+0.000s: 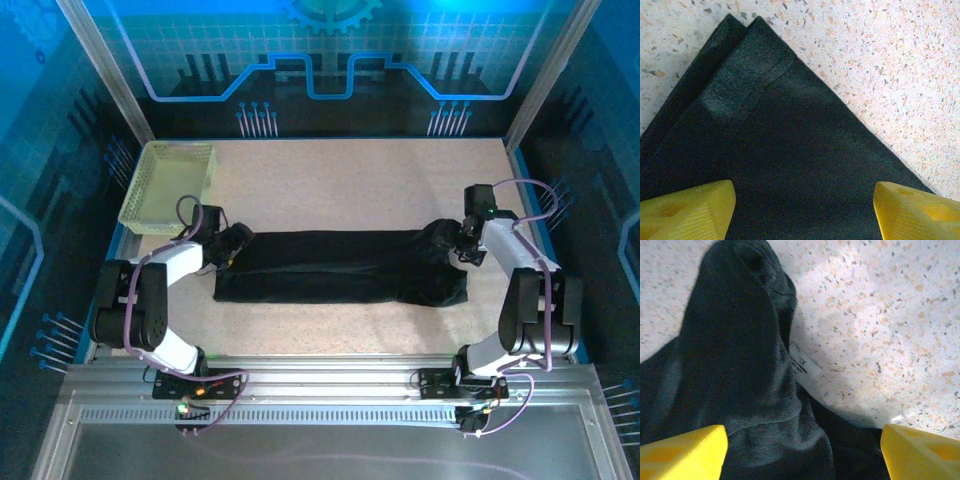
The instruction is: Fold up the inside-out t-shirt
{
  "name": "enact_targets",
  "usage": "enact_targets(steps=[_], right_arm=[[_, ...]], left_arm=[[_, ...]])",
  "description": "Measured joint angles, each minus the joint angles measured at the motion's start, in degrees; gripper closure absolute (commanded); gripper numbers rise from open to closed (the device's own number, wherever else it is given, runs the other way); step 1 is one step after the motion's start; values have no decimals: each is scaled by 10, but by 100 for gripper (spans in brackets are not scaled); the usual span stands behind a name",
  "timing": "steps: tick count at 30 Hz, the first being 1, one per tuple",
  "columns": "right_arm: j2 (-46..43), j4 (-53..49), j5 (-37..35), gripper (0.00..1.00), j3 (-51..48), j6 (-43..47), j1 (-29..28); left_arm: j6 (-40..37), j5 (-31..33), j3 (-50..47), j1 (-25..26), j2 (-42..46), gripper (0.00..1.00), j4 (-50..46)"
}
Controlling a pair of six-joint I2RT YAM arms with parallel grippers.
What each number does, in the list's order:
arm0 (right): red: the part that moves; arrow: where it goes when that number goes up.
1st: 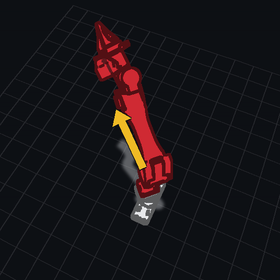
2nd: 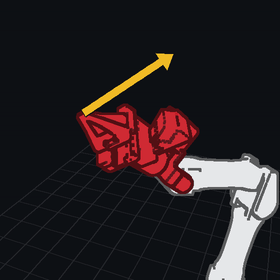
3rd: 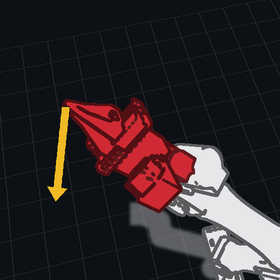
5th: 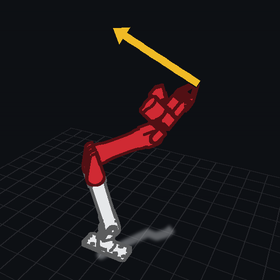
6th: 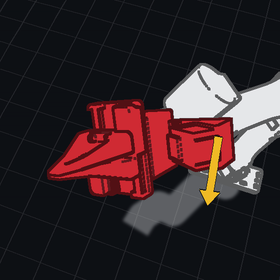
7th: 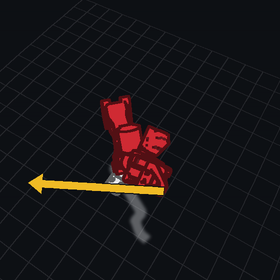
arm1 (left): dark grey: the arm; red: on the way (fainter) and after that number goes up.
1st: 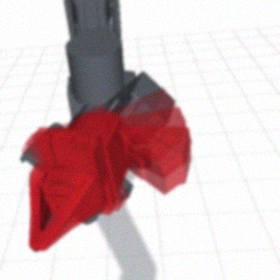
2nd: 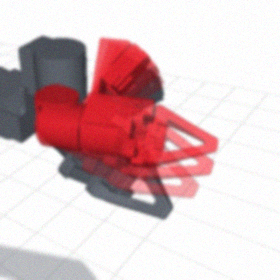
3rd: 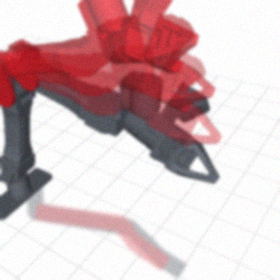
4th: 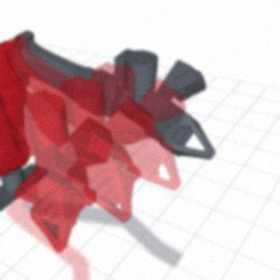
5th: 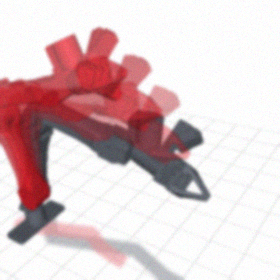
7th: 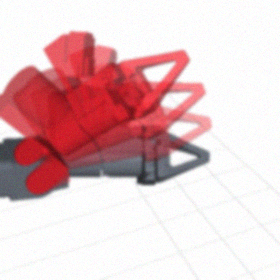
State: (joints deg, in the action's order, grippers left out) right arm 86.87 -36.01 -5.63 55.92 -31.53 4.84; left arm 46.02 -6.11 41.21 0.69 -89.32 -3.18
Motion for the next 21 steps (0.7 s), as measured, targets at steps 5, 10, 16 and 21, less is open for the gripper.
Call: enact_targets(steps=[5,10,16,21], right_arm=[[33,-5,2,21,-7,3,-1],[79,-6,8,26,-3,8,-16],[114,-8,18,36,19,10,-33],[122,-6,31,55,25,9,-40]], left_arm=[[-1,0,2,0,-3,24,3],[-1,0,4,0,-6,24,6],[-1,0,4,0,-6,23,7],[-3,0,5,0,-6,23,6]])
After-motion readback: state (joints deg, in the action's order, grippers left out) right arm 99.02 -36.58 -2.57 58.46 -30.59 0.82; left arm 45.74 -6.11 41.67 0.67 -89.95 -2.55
